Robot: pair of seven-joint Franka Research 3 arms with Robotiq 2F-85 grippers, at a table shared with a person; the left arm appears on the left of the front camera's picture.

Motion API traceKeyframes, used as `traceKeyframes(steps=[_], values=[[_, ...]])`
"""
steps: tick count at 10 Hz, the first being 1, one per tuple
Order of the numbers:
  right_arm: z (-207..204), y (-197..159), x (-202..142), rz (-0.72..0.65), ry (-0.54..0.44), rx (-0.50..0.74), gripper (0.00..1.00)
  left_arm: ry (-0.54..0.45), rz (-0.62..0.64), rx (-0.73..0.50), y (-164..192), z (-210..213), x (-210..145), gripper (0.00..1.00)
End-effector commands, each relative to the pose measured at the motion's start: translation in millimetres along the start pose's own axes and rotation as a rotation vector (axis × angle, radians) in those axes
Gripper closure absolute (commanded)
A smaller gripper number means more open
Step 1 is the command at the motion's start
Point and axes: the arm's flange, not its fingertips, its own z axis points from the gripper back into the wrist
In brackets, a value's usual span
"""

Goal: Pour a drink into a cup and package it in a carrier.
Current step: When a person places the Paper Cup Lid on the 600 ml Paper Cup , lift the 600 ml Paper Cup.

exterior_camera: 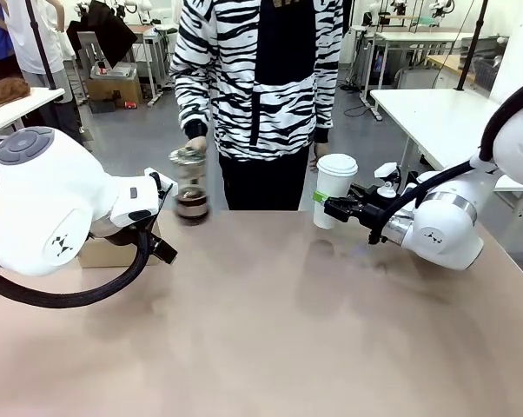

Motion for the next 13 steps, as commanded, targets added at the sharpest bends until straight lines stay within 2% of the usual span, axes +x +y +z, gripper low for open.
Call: traceKeyframes(steps=[1, 4, 7, 9, 11, 13], values=[[0.0, 0.0, 0.0, 0.0, 0.0, 0.0, 0.2, -0.002, 0.002, -0.002, 0.6, 0.5, -0.2, 0.0], [-24.3, 26.8, 87.3, -0.024, 0.043, -0.015, 0.2, -0.002, 0.002, -0.002, 0.6, 0.5, -0.2, 0.0], [-34.5, 75.1, 195.4, -0.028, 0.115, 0.002, 0.2, -0.002, 0.002, -0.002, 0.6, 0.5, -0.2, 0.0], [-26.3, 114.4, 253.8, -0.042, 0.172, 0.062, 0.2, -0.002, 0.002, -0.002, 0.6, 0.5, -0.2, 0.0], [-13.4, 135.5, 282.3, -0.031, 0.2, 0.08, 0.2, -0.002, 0.002, -0.002, 0.6, 0.5, -0.2, 0.0], [1.2, 128.9, 283.6, -0.062, 0.175, 0.113, 0.2, -0.002, 0.002, -0.002, 0.6, 0.5, -0.2, 0.0]])
